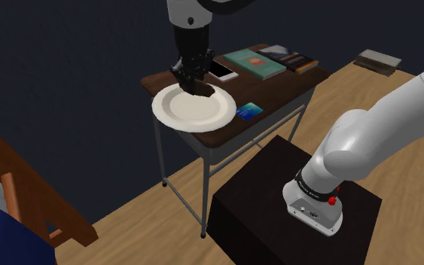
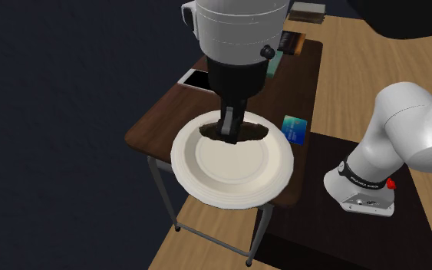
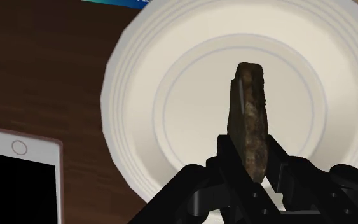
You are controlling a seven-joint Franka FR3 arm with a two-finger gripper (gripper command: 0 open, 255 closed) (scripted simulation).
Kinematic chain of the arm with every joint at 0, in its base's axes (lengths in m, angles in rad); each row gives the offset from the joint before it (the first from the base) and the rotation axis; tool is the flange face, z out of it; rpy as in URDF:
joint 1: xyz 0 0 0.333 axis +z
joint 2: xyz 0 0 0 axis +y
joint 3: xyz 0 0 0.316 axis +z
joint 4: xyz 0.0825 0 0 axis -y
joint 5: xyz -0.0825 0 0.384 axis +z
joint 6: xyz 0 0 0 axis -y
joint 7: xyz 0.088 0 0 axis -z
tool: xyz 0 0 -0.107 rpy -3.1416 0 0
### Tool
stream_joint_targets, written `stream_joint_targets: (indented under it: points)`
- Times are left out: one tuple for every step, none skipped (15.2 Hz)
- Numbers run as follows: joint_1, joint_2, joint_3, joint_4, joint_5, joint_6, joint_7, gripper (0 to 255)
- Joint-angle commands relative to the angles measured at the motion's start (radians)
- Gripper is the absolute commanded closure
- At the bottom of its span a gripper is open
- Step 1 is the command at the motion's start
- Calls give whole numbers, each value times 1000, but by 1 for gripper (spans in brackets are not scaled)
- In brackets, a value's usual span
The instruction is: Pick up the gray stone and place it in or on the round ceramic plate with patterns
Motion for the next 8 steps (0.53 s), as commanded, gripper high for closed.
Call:
stream_joint_targets:
  points:
    - [1,1,2,-28,0,29,1,255]
    - [1,1,2,-41,1,43,2,255]
    - [1,2,3,-54,1,56,3,255]
    - [2,2,4,-67,1,69,4,255]
    - [2,2,5,-73,1,75,5,255]
    - [2,3,5,-73,1,75,5,255]
    - [2,3,5,-73,1,75,5,255]
    - [2,3,5,-73,1,75,5,255]
